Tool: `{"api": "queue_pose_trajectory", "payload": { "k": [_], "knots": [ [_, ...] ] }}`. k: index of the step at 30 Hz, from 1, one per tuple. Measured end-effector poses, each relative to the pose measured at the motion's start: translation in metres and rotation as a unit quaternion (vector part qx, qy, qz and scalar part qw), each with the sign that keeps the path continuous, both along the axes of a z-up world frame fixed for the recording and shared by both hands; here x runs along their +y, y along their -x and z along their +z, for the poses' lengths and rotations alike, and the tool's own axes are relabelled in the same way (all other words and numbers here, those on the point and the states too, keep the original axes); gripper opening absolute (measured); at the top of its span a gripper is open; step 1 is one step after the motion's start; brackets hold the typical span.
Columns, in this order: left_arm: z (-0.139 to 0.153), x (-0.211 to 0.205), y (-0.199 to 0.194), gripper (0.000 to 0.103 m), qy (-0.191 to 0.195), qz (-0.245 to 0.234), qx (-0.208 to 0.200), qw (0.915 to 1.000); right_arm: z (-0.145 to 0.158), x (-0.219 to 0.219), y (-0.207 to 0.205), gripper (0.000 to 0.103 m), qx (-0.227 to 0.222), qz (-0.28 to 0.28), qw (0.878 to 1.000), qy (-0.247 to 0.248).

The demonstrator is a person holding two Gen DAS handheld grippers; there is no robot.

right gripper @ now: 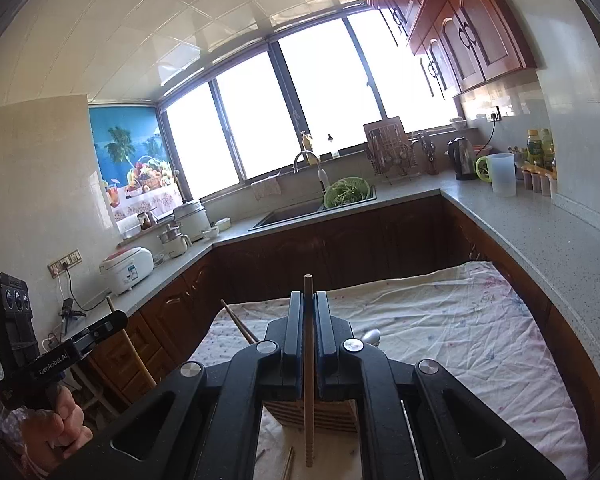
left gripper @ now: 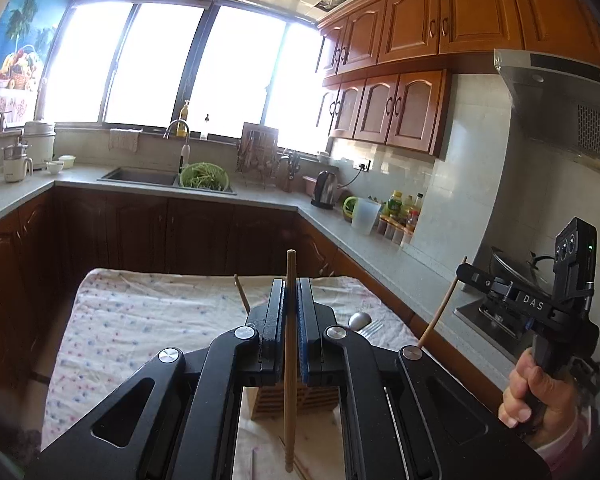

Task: Organize utensils
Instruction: 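Lift both wooden chopsticks and lower them into the wooden holder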

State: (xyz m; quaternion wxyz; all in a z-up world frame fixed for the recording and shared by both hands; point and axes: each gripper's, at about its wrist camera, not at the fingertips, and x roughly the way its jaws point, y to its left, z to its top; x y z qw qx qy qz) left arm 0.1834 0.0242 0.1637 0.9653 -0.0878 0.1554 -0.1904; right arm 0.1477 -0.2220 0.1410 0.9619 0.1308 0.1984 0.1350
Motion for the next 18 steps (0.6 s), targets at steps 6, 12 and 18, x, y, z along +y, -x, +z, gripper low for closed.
{"api": "queue_pose_trajectory", "payload": {
  "k": [6, 12, 18],
  "knots": [
    [0.027, -0.002, -0.031, 0.004, 0.013, 0.018, -0.038, 0.9990, 0.027, -0.005, -0.028, 0.004, -0.036, -0.019, 0.999, -0.005],
    [0.022, -0.006, -0.065, 0.004, 0.020, 0.045, -0.052, 0.9974, 0.030, -0.010, -0.062, 0.004, -0.042, -0.032, 0.999, -0.010],
    [-0.011, -0.005, -0.086, 0.004, 0.036, 0.069, -0.041, 0.9961, -0.003, -0.007, -0.080, 0.005, -0.020, -0.035, 0.999, -0.007]
  ]
}}
